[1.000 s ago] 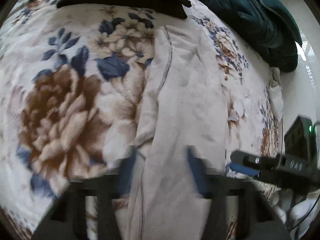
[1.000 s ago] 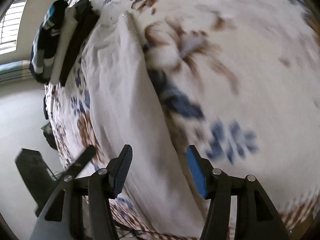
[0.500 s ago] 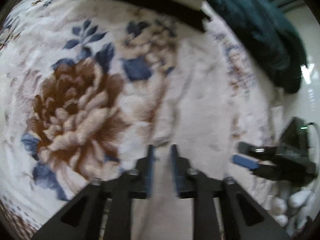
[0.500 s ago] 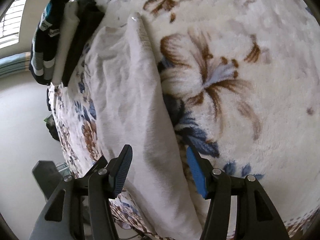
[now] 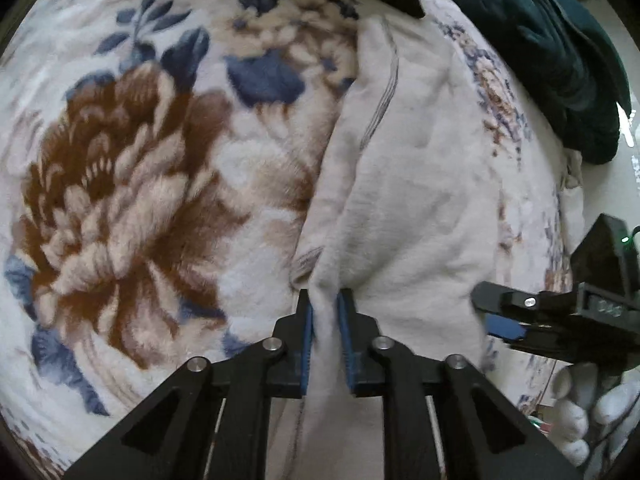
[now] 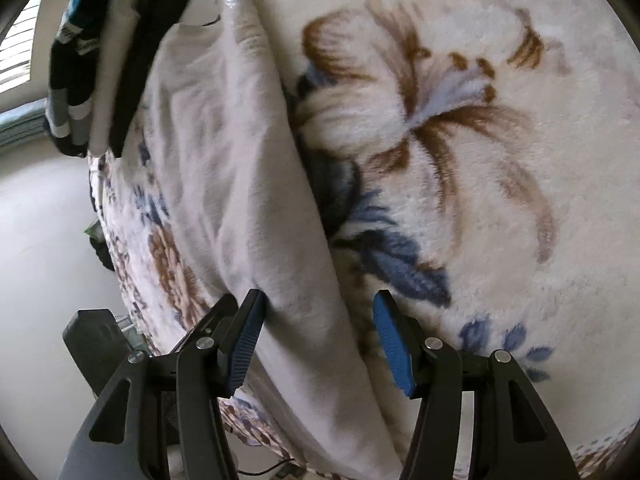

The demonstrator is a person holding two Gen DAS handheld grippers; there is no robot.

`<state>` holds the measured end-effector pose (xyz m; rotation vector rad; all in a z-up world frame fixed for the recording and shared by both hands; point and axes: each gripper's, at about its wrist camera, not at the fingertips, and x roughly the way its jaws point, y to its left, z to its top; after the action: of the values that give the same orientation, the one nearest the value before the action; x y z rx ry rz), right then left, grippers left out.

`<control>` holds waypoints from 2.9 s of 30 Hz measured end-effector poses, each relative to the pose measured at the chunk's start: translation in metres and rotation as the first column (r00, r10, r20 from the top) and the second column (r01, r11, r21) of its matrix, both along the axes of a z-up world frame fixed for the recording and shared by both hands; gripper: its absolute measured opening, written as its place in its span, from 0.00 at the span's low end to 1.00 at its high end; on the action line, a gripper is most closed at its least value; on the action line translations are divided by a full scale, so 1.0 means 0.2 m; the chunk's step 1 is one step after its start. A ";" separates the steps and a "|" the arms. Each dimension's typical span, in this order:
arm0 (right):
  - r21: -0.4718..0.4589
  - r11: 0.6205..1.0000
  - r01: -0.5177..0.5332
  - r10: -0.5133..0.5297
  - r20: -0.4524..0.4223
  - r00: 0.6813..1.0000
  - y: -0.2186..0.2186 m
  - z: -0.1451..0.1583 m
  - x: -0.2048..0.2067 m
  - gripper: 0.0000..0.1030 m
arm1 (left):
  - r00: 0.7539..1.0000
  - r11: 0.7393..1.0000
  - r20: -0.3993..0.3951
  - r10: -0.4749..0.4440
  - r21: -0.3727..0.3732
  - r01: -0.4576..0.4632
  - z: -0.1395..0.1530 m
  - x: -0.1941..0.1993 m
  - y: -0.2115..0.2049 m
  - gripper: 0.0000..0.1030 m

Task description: Fold small clothes

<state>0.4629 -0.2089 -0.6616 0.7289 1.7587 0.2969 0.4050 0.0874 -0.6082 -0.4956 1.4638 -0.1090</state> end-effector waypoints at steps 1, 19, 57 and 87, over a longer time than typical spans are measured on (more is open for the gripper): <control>0.007 1.000 0.001 -0.001 0.003 1.000 -0.01 0.01 0.01 0.57 | 1.000 1.000 0.006 -0.004 -0.018 0.004 0.05 0.03 -0.01 0.20; 0.115 0.990 0.080 -0.092 0.096 0.991 -0.04 -0.09 0.78 0.58 | 0.986 0.990 0.093 -0.139 -0.002 0.139 -0.09 0.93 -0.08 0.39; 0.003 1.000 0.005 -0.004 -0.158 0.987 -0.11 -0.03 -1.26 0.63 | 0.979 0.990 -0.185 -0.083 -0.128 0.060 0.00 -0.98 0.07 0.56; 0.158 0.974 0.162 -0.187 0.157 0.970 -0.13 0.59 -0.72 0.08 | 0.973 0.954 0.202 0.111 -0.295 -0.047 0.67 -0.38 0.12 0.04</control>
<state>0.3193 -0.2347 -0.5437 0.9296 1.5106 0.3577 0.3295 0.1120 -0.4740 -0.7564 1.2166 -0.3077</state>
